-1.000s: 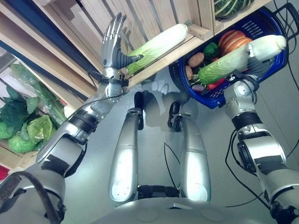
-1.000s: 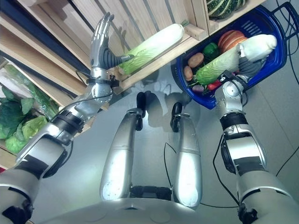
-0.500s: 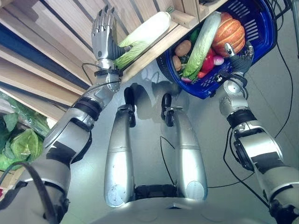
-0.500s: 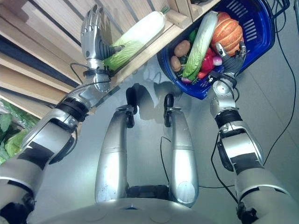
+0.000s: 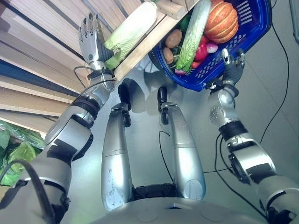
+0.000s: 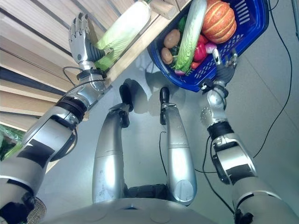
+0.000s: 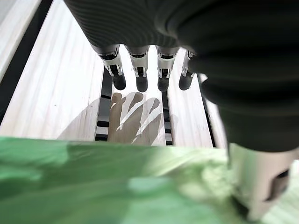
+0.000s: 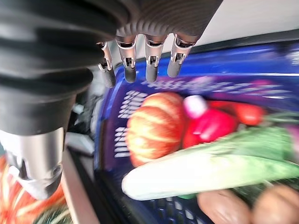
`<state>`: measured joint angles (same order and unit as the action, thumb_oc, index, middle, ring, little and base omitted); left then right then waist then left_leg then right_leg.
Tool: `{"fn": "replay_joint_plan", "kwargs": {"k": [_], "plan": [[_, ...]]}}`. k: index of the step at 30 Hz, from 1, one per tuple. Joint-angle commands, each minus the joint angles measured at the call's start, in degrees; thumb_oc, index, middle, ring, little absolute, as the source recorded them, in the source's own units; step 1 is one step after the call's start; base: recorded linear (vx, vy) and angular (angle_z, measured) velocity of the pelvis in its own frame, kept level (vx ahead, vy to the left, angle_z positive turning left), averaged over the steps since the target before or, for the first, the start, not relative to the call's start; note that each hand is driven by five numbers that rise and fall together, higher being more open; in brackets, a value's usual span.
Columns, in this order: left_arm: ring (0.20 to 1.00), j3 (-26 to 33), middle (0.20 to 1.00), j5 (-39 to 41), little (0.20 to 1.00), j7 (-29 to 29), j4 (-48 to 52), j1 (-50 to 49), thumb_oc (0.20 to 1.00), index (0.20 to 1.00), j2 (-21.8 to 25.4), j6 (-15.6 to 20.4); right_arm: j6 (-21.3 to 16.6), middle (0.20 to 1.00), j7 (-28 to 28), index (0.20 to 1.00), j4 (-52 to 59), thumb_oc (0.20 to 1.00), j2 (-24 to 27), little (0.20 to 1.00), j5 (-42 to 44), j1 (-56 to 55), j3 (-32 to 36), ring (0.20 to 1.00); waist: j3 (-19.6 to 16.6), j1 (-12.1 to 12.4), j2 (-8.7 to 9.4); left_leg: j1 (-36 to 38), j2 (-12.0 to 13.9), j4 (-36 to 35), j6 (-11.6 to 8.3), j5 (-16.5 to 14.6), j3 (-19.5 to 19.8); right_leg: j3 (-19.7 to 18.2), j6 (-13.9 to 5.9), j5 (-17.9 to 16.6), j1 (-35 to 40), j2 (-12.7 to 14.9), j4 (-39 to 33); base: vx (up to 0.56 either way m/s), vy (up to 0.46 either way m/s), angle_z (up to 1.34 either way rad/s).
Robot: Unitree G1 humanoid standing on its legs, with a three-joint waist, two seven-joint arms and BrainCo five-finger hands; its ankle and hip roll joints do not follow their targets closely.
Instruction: Pick up fruits and vegetables into the basket
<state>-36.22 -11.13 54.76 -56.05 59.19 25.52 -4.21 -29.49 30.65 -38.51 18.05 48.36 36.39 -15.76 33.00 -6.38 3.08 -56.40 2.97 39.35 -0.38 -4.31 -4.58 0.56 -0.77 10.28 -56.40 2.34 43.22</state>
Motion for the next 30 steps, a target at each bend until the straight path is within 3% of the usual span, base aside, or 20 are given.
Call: {"fn": "replay_joint_plan", "kwargs": {"k": [1,8,17,18,19,20,30], "plan": [[1.000,1.60,1.000,-0.11,1.000,1.81,-3.67,-0.49,1.000,1.000,-2.34,-2.96,-4.02,1.000,0.60,1.000,5.71,1.000,-1.78,1.000,0.70,-2.57,0.65,1.000,-3.21,-0.57,1.43,1.08,-3.07,-1.90,-2.32,-4.82,-1.75,3.61,-2.68,-4.11,0.78,-2.22,-4.49,-0.02,0.026,-0.14],[1.000,1.86,1.000,0.13,1.000,6.61,-4.53,-1.65,1.000,1.000,-3.81,-6.51,-5.31,1.000,1.22,1.000,9.53,1.000,-4.38,1.000,-1.08,-4.33,-0.95,1.000,-3.21,-0.98,1.51,0.13,-3.31,-2.25,-2.35,-4.22,-1.92,3.22,-2.45,-4.75,-0.01,-2.51,-5.37,0.00,0.003,-0.01],[1.000,0.79,1.000,-6.75,1.000,5.76,-0.21,-3.09,1.000,1.000,-4.97,-4.69,-2.99,1.000,2.40,1.000,14.80,1.000,-5.74,1.000,-4.92,-7.15,-1.80,1.000,-3.21,-1.22,1.29,-0.12,-3.49,-2.97,-2.34,-3.75,-1.91,2.92,-2.58,-5.38,-0.53,-2.61,-6.02,0.00,0.000,0.00],[0.435,0.48,0.435,-8.31,0.435,5.74,0.27,-3.46,0.435,0.435,-5.27,-4.69,-3.01,1.000,2.11,1.000,15.09,1.000,-5.80,1.000,-4.97,-7.47,-2.02,1.000,-3.21,-1.27,1.27,0.21,-3.52,-3.24,-2.25,-3.68,-2.00,2.77,-2.54,-5.47,-0.30,-2.72,-6.32,0.00,0.000,0.00],[0.354,0.21,0.354,-8.28,0.354,5.81,0.37,-3.43,0.354,0.354,-5.28,-4.75,-3.03,1.000,2.08,1.000,15.05,1.000,-5.83,1.000,-4.95,-7.43,-2.11,1.000,-3.21,-1.26,1.24,0.27,-3.51,-3.27,-2.26,-3.66,-2.02,2.77,-2.55,-5.47,-0.23,-2.72,-6.32,0.00,0.000,0.00],[0.200,-0.01,0.200,-8.37,0.200,5.89,0.47,-3.44,0.200,0.200,-5.24,-4.68,-2.94,1.000,1.98,1.000,15.04,1.000,-5.90,1.000,-4.81,-7.40,-2.22,1.000,-3.21,-1.24,1.20,0.40,-3.48,-3.25,-2.27,-3.66,-2.06,2.79,-2.59,-5.50,-0.14,-2.70,-6.28,0.00,0.000,0.00],[0.200,-1.67,0.200,-14.26,0.200,7.02,1.99,-4.44,0.200,0.200,-3.98,-3.55,-2.74,1.000,0.67,1.000,15.92,1.000,-5.99,1.000,-5.06,-9.37,-2.68,1.000,-3.21,-1.12,0.89,2.37,-3.00,-2.52,-2.15,-4.17,-2.67,2.94,-2.67,-5.19,1.62,-2.41,-5.58,0.00,0.002,-0.01]]}}
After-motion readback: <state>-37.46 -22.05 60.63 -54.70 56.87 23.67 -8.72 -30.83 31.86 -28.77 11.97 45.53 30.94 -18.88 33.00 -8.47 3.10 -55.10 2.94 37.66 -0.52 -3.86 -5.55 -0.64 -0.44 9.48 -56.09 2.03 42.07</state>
